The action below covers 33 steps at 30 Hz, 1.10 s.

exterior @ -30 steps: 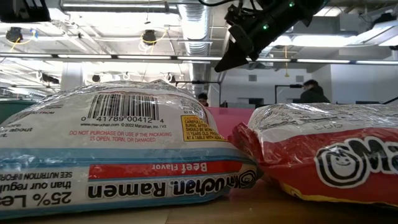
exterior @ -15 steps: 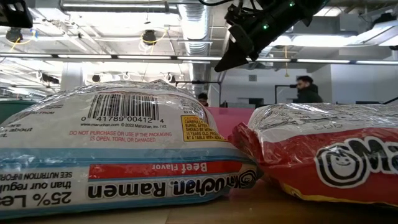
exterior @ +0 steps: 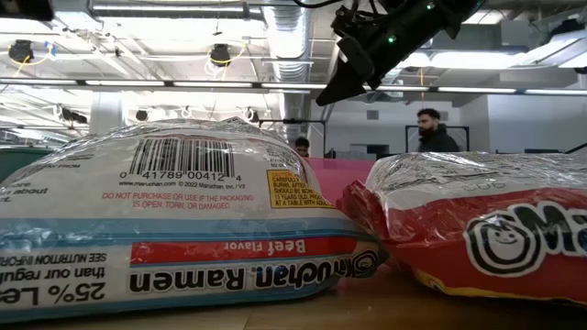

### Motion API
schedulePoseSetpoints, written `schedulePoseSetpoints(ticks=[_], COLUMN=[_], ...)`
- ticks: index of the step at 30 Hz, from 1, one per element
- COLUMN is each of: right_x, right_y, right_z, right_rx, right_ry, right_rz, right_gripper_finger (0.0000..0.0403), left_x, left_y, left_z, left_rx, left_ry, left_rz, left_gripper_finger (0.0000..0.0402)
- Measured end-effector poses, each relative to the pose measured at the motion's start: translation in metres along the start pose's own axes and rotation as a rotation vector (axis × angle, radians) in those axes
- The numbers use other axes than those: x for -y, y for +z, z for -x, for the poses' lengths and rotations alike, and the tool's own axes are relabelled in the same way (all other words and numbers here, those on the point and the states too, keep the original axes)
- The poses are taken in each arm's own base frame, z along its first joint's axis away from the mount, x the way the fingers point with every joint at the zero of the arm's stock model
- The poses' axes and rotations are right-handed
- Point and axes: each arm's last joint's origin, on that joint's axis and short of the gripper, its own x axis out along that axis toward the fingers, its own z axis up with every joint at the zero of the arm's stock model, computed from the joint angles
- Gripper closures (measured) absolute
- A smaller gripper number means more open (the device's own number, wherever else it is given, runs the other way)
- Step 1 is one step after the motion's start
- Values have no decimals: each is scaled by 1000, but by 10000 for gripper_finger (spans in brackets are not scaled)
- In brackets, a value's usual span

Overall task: Pick & Place Food Item
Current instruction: Put the green seasoning can into the blue bin

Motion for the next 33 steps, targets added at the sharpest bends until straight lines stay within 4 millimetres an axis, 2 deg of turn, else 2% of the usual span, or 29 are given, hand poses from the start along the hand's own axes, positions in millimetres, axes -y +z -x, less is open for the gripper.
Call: schedulePoseSetpoints(ticks=[3, 12, 18, 23, 33], right_x=[0, 1, 1, 1, 1], right_y=[0, 0, 0, 0, 0], right_z=[0, 0, 0, 0, 0], right_rx=[0, 0, -1, -1, -1], right_ry=[-1, -2, -2, -2, -2], right_rz=[-1, -1, -1, -1, -1], right_gripper_finger=[403, 403, 403, 403, 403], left_x=[2, 4, -5, -5, -5], left_y=[2, 2, -3, -2, -2], left_z=[0, -2, -12, -12, -12], left_rx=[50, 39, 15, -19, -21], left_ry=[-4, -45, -1, -26, -27], left_rz=[3, 8, 29, 62, 17], left_gripper_finger=[401, 396, 354, 313, 276])
